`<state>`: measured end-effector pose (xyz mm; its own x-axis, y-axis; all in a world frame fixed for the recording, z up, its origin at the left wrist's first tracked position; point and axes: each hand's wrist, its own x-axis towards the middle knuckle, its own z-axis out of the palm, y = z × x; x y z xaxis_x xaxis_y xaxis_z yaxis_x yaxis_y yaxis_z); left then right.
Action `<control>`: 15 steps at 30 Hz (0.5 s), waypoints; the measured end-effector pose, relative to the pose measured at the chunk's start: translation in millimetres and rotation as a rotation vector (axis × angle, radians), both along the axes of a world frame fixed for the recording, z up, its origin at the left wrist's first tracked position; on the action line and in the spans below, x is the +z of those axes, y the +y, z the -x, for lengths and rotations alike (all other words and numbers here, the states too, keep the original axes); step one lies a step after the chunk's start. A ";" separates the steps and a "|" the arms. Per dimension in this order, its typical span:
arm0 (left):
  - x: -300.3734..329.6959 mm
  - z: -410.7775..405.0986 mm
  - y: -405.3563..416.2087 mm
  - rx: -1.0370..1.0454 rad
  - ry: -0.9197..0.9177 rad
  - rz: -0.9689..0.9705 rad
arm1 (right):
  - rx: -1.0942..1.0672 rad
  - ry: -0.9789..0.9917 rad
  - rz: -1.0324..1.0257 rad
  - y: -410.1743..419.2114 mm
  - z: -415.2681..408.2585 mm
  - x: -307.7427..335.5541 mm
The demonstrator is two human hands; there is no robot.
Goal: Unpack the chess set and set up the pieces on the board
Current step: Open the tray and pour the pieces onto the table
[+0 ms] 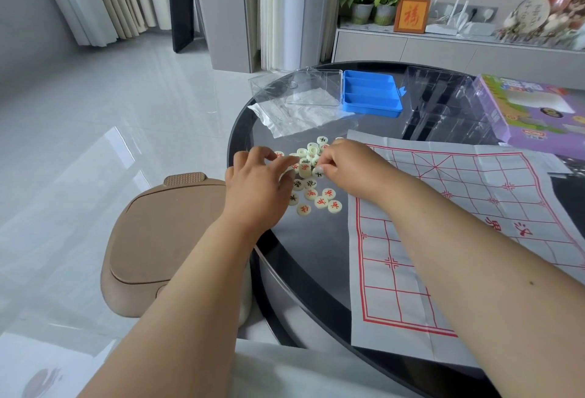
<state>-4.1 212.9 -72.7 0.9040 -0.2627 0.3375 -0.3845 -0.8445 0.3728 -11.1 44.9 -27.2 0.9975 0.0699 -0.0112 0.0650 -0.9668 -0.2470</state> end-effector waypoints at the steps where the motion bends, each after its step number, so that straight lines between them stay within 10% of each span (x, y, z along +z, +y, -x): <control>1: 0.0 -0.1 -0.4 0.009 0.004 0.012 | -0.012 0.003 0.005 -0.7 -1.2 -0.7; 15: 1.0 -5.0 3.0 0.117 0.052 0.440 | -0.029 -0.124 -0.108 7.5 -7.1 -0.7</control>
<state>0.9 215.9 -71.7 0.9376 0.0005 0.3478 -0.2676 -0.6379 0.7222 -4.0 52.4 -27.9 0.9924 0.0355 0.1179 0.0742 -0.9369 -0.3417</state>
